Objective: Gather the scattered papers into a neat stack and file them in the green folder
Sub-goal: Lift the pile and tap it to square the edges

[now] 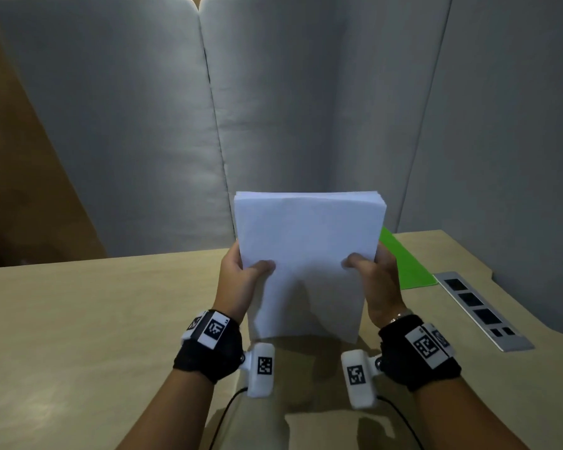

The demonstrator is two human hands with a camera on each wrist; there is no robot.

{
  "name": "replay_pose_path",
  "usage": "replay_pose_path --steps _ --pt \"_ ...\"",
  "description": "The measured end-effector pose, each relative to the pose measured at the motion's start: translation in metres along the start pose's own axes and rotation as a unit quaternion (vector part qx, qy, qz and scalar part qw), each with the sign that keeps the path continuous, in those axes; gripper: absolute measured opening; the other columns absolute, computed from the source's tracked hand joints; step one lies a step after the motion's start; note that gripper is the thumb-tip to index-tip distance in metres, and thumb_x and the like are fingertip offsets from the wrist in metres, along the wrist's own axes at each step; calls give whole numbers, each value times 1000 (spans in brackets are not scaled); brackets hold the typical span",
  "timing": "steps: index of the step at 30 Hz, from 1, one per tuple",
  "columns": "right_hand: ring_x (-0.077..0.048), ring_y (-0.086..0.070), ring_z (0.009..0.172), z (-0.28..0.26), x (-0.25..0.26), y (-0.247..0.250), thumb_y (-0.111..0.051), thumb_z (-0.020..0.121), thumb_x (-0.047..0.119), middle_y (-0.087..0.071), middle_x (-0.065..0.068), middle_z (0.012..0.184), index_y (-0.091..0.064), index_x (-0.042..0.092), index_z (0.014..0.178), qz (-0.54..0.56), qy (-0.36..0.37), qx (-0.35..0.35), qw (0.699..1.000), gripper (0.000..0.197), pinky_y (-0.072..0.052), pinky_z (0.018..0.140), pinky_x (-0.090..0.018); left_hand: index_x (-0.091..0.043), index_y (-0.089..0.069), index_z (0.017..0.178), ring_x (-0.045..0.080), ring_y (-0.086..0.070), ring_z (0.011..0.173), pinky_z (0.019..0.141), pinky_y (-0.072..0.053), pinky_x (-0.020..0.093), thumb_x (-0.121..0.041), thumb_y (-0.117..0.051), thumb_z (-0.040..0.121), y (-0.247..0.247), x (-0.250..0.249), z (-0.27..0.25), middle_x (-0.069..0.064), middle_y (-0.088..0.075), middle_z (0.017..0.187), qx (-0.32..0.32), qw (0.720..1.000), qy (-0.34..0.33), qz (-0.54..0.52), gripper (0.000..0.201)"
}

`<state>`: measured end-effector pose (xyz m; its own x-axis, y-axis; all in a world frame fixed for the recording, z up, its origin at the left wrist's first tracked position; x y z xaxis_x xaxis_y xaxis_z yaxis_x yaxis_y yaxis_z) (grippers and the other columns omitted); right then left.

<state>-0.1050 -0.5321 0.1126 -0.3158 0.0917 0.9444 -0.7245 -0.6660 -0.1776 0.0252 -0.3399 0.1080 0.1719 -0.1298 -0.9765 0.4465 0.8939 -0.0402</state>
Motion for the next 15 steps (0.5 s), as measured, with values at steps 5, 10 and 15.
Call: replay_pose_path --steps 5,10,15 --pt "-15 -54 60 1 -13 2 -59 59 2 -65 6 66 -65 14 75 1 -8 -23 1000 20 -42 55 -26 -12 -61 122 25 -71 97 75 -59 37 0 -72 77 -4 6 -5 4 -74 109 5 1000 17 -9 48" --pt "-17 -59 66 -6 -44 6 -61 56 6 -69 7 66 -70 17 68 -18 -69 -20 997 19 -45 62 -31 -14 -65 120 38 -69 104 91 -56 57 -5 -70 64 2 28 -11 12 -75 115 11 998 56 -12 57" --pt "-9 -63 62 -11 -42 7 -61 72 -12 -72 9 67 -71 14 72 -17 -67 8 998 29 -48 62 -28 -18 -64 120 29 -72 101 81 -61 43 6 -69 81 3 35 -15 4 -76 110 9 998 67 -1 46"
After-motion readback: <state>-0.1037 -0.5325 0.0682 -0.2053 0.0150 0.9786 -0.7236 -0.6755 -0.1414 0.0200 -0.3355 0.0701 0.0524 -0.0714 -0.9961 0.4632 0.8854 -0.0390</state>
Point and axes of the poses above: each hand's wrist, its own z-axis towards the middle knuckle, its own y-axis out of the back of the hand, x = y × z, the point moved 4 cm from there along z, towards the middle knuckle
